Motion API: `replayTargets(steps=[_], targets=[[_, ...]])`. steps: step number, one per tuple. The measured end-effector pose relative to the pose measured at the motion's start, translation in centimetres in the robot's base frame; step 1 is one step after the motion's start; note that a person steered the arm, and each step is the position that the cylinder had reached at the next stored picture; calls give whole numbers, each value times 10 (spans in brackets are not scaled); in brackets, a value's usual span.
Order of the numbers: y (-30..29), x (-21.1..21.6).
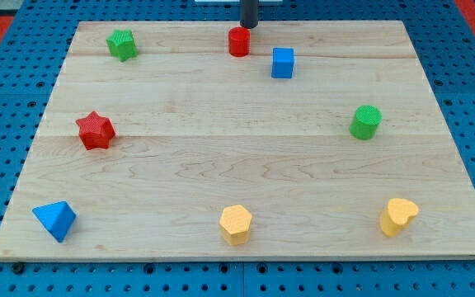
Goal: Move the red circle to the top left of the blue cube
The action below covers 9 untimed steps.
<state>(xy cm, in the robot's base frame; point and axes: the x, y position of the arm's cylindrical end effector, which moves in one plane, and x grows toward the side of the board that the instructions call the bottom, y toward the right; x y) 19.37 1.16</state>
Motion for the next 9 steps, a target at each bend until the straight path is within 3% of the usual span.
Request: replayTargets(steps=[2,5,9], targets=[[-49,0],[-30,44],[-30,59]])
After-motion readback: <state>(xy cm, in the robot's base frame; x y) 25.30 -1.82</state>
